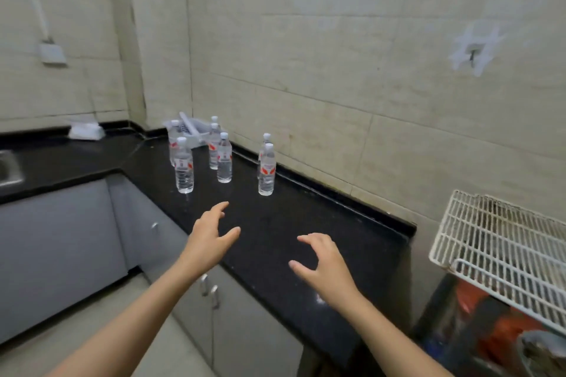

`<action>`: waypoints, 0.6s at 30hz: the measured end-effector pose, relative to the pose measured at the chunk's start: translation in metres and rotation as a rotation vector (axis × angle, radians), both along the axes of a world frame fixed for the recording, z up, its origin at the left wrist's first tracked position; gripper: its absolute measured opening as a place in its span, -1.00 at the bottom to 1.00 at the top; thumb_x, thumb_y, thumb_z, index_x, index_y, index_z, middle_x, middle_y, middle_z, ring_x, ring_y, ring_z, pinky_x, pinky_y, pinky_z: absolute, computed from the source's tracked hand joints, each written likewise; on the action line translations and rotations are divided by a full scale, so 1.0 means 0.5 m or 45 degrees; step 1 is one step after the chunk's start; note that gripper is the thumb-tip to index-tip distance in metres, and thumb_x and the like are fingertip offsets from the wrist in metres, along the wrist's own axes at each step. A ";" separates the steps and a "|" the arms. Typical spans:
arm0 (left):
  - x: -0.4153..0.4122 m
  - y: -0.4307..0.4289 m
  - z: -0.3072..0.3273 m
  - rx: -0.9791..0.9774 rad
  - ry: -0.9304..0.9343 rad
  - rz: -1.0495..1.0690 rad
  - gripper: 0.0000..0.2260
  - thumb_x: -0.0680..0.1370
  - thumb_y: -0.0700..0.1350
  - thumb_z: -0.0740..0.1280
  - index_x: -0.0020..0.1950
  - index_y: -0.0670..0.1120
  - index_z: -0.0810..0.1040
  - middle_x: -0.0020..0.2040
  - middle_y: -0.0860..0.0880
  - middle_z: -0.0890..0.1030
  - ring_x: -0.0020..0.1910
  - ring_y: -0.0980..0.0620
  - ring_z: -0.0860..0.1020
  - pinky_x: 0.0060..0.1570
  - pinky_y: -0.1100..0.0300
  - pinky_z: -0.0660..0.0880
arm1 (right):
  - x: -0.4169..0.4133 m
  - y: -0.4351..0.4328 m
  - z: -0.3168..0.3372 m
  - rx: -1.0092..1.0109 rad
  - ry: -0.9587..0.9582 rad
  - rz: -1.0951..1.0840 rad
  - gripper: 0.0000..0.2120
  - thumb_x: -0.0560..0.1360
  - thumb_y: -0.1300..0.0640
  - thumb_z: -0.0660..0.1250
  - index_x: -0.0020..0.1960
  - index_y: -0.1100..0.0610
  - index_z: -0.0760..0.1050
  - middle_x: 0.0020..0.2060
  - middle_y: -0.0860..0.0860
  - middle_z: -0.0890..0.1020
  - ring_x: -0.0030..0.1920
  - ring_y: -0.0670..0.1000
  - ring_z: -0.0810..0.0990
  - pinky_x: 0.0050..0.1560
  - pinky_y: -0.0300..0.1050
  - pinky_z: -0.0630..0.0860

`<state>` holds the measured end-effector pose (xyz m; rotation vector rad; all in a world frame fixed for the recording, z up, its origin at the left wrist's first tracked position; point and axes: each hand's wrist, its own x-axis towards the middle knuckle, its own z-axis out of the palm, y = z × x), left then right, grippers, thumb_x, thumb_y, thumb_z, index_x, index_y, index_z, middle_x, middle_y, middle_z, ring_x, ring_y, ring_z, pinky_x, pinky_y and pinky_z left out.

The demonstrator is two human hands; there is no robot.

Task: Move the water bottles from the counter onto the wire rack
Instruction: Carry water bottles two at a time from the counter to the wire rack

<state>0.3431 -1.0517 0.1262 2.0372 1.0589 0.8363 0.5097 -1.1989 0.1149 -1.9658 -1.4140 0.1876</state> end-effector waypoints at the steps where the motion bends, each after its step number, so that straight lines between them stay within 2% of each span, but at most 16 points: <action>1: -0.046 0.015 -0.005 -0.021 -0.030 0.052 -0.49 0.49 -0.12 0.32 0.40 -0.07 0.26 0.31 -0.16 0.42 0.30 -0.10 0.37 0.27 0.02 0.30 | -0.029 0.035 -0.005 -0.005 0.027 0.028 -0.56 0.45 0.02 0.34 0.29 0.04 0.37 0.25 -0.03 0.38 0.32 -0.07 0.30 0.13 -0.39 0.16; 7: -0.299 0.051 -0.073 -0.217 -0.174 0.481 -0.55 0.50 -0.19 0.31 0.37 -0.15 0.31 0.28 -0.22 0.43 0.27 -0.14 0.40 0.24 0.04 0.30 | -0.182 0.215 -0.043 -0.101 0.025 0.285 -0.55 0.44 0.03 0.35 0.29 0.06 0.37 0.23 0.01 0.42 0.29 -0.04 0.34 0.13 -0.35 0.22; 11: -0.424 0.052 -0.133 -0.331 -0.189 0.727 -0.56 0.49 -0.19 0.32 0.35 -0.17 0.34 0.25 -0.25 0.45 0.22 -0.18 0.44 0.23 0.00 0.33 | -0.251 0.288 -0.077 -0.157 -0.152 0.459 -0.52 0.44 0.02 0.34 0.32 0.10 0.35 0.26 0.03 0.38 0.29 -0.01 0.31 0.18 -0.31 0.23; 14: -0.487 0.066 -0.153 -0.367 -0.174 0.837 -0.57 0.49 -0.18 0.32 0.34 -0.17 0.35 0.25 -0.25 0.46 0.22 -0.18 0.44 0.24 -0.01 0.34 | -0.265 0.329 -0.103 -0.201 -0.226 0.527 -0.52 0.45 0.01 0.33 0.33 0.09 0.34 0.29 0.04 0.36 0.32 0.01 0.29 0.22 -0.28 0.22; 18: -0.528 0.120 -0.150 -0.332 -0.178 0.949 -0.59 0.50 -0.19 0.30 0.34 -0.16 0.35 0.25 -0.23 0.45 0.23 -0.18 0.43 0.21 0.01 0.32 | -0.261 0.416 -0.118 -0.246 -0.142 0.546 -0.52 0.45 0.01 0.33 0.32 0.08 0.34 0.28 0.04 0.37 0.31 0.01 0.30 0.20 -0.25 0.26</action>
